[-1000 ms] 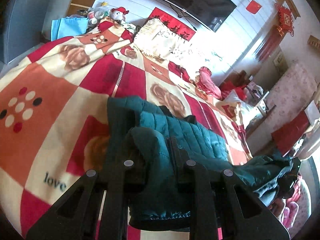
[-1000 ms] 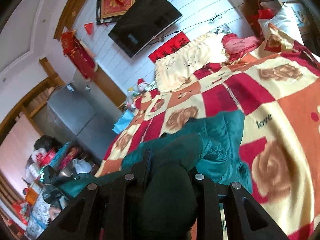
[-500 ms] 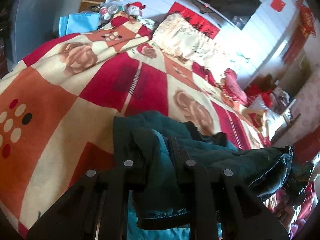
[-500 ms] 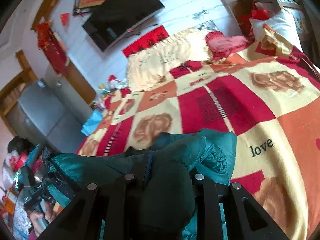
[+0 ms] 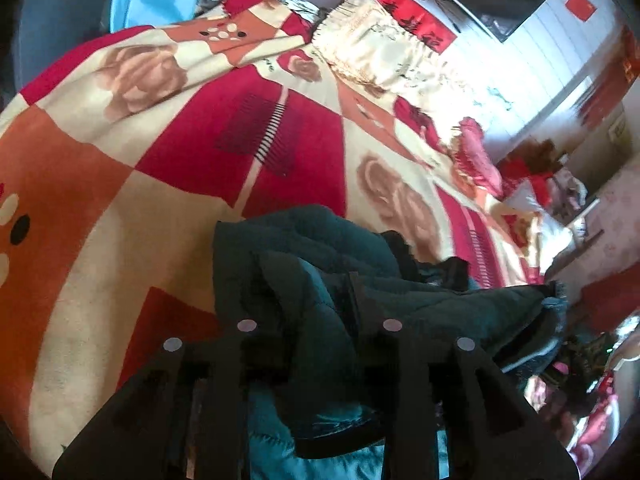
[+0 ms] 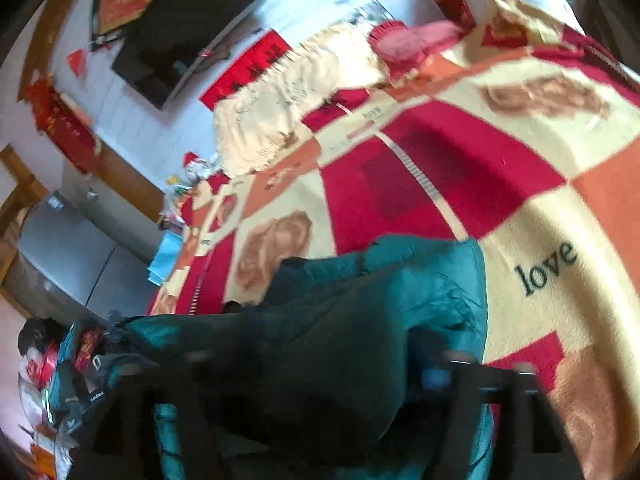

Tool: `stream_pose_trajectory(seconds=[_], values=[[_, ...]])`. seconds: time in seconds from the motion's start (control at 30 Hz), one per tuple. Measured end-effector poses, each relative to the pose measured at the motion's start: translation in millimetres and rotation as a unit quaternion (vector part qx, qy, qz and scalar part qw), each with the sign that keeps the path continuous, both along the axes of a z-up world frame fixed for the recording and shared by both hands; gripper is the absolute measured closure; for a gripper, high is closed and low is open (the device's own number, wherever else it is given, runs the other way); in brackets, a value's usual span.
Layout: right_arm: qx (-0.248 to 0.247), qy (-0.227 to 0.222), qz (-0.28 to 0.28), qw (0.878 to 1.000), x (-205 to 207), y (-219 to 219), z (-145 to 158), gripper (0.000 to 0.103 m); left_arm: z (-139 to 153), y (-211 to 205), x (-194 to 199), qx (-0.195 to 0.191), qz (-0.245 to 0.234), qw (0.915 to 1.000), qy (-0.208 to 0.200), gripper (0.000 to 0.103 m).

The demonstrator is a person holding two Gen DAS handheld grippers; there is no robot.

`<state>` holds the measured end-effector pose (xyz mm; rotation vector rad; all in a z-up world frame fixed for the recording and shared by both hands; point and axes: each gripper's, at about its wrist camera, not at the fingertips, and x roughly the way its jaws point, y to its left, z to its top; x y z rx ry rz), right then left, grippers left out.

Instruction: Fold large clothes

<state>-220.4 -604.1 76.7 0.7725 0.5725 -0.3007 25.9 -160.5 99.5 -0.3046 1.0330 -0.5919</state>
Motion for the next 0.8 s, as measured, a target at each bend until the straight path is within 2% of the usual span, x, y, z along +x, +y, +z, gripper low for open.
stream_pose_trajectory(seconds=[0.07, 0.13, 0.33, 0.4, 0.47, 0.53, 0.67, 0.8], values=[[-0.015, 0.000, -0.004, 1.000, -7.9, 6.1, 12.0, 0.022, 10.1, 7.0, -3.0, -0.017, -0.009, 0.9998, 0.005, 0.064], [-0.029, -0.001, -0.002, 1.000, -15.3, 11.9, 23.2, 0.022, 19.9, 8.0, -9.5, -0.013, -0.018, 0.9997, -0.003, 0.059], [-0.072, -0.011, 0.008, 0.997, -28.5, 39.7, 45.6, 0.022, 37.1, 6.1, -25.3, 0.009, -0.022, 0.9992, -0.031, 0.056], [-0.087, -0.002, 0.042, 0.995, -17.2, 55.5, 46.7, 0.022, 39.0, 7.9, -25.3, 0.008, -0.013, 0.9993, -0.034, 0.052], [-0.109, 0.019, 0.081, 0.991, -1.1, 77.0, 44.3, 0.022, 45.8, 12.1, -26.9, 0.013, 0.011, 0.9981, -0.059, 0.040], [-0.134, 0.030, 0.110, 0.984, 12.4, 97.3, 41.2, 0.022, 54.3, 16.1, -31.2, 0.022, 0.029, 0.9949, -0.093, 0.036], [-0.164, 0.039, 0.152, 0.974, 38.3, 129.2, 33.4, 0.022, 58.3, 14.4, -35.6, 0.052, 0.031, 0.9903, -0.125, 0.035], [-0.172, 0.046, 0.168, 0.970, 55.5, 146.4, 23.5, 0.022, 53.3, 7.2, -43.2, 0.068, 0.023, 0.9864, -0.148, 0.035]])
